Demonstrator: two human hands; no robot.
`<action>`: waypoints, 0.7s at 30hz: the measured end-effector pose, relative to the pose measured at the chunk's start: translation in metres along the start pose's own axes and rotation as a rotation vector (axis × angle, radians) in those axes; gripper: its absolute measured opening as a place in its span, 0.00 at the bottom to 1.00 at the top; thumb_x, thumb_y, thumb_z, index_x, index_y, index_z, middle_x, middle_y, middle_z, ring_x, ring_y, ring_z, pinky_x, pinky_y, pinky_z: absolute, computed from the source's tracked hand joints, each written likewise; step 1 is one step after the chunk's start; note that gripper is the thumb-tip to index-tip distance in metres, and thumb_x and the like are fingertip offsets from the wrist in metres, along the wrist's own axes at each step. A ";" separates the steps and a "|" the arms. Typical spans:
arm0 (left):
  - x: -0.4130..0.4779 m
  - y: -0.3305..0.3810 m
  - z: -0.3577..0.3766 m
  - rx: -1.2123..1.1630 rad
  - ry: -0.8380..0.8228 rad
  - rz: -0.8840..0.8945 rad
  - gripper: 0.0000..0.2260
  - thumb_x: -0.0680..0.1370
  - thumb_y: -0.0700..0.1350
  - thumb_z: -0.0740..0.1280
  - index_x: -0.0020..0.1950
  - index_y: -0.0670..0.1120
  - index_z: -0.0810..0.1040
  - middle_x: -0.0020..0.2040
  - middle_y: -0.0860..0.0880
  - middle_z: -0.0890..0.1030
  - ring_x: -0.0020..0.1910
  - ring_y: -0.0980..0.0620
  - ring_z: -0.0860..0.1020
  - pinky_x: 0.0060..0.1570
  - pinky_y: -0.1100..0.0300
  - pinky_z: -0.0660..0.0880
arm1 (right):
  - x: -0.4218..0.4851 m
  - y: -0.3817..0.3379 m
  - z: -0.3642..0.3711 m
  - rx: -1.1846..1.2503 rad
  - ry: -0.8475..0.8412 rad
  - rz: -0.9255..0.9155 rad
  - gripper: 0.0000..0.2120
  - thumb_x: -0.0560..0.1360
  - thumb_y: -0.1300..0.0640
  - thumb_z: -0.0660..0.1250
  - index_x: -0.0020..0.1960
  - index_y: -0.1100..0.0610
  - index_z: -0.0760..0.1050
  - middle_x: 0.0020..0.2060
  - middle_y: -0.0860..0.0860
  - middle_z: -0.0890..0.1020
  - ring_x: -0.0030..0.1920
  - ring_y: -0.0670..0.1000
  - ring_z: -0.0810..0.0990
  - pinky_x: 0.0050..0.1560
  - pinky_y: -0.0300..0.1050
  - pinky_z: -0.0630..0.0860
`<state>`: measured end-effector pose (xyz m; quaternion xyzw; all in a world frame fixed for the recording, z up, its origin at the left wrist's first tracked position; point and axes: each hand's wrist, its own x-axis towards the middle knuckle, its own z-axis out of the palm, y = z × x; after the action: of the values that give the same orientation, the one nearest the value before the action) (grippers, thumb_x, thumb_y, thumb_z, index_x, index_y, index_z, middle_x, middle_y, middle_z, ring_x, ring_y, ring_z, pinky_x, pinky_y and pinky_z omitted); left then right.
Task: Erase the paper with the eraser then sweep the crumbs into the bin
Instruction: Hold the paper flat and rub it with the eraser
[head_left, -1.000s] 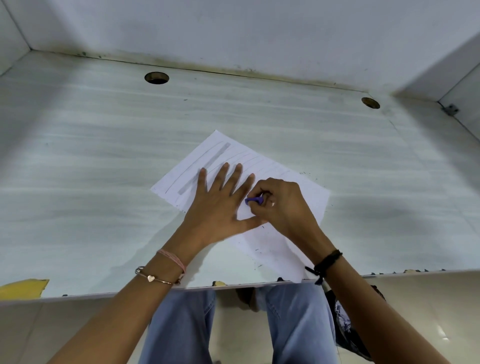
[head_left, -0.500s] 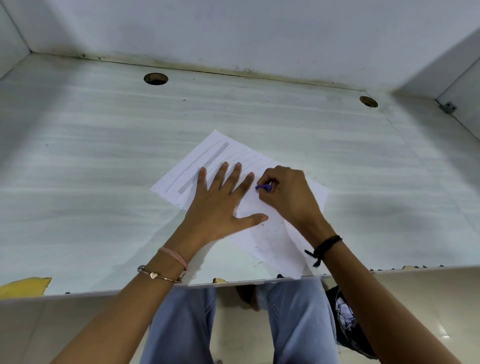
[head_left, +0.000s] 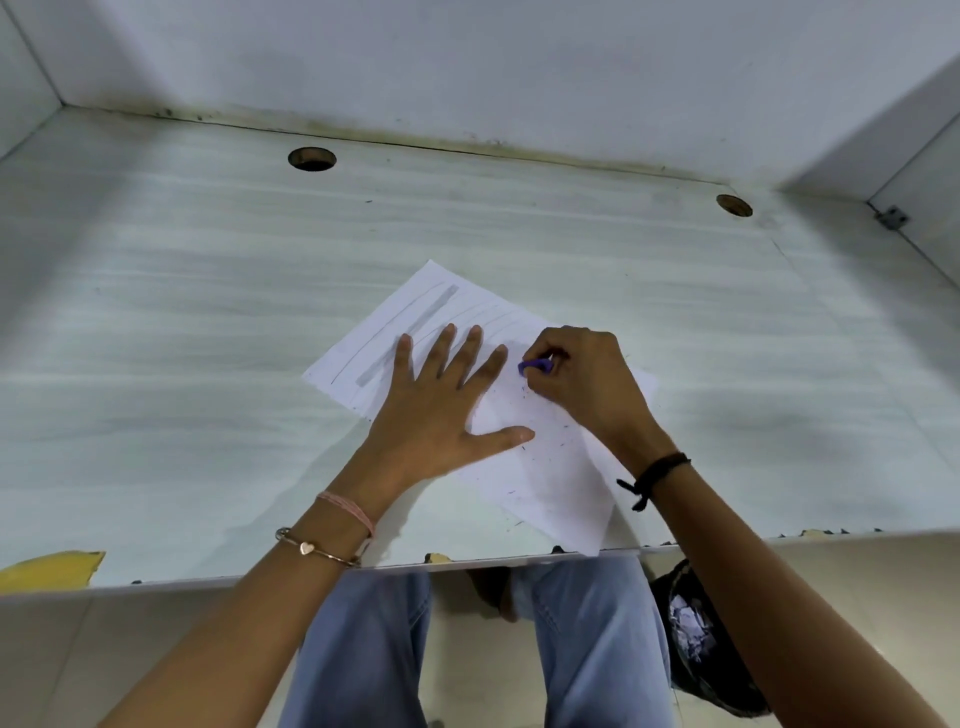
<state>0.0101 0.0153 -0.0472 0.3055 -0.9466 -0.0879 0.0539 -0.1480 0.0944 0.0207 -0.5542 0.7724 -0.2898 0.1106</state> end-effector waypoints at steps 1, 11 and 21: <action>0.000 0.000 0.000 0.001 -0.001 -0.003 0.45 0.67 0.78 0.37 0.80 0.58 0.40 0.80 0.51 0.38 0.78 0.48 0.36 0.73 0.35 0.36 | -0.001 -0.003 0.002 -0.013 0.003 -0.010 0.05 0.67 0.66 0.70 0.40 0.58 0.81 0.33 0.47 0.78 0.33 0.46 0.74 0.37 0.40 0.72; 0.001 0.000 0.000 0.026 -0.005 0.004 0.46 0.66 0.78 0.35 0.80 0.57 0.39 0.80 0.50 0.38 0.78 0.47 0.36 0.73 0.35 0.36 | -0.010 -0.009 0.008 -0.027 -0.047 -0.104 0.05 0.66 0.65 0.70 0.40 0.58 0.81 0.33 0.48 0.78 0.33 0.45 0.73 0.36 0.38 0.69; 0.000 0.001 -0.003 0.029 -0.024 0.005 0.46 0.65 0.78 0.34 0.79 0.57 0.39 0.80 0.51 0.37 0.78 0.48 0.35 0.73 0.35 0.36 | -0.019 -0.013 0.011 -0.018 -0.125 -0.160 0.04 0.67 0.65 0.70 0.40 0.57 0.80 0.32 0.45 0.77 0.33 0.44 0.73 0.36 0.34 0.68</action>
<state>0.0097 0.0154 -0.0444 0.3028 -0.9491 -0.0777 0.0384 -0.1261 0.1055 0.0166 -0.6321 0.7197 -0.2559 0.1300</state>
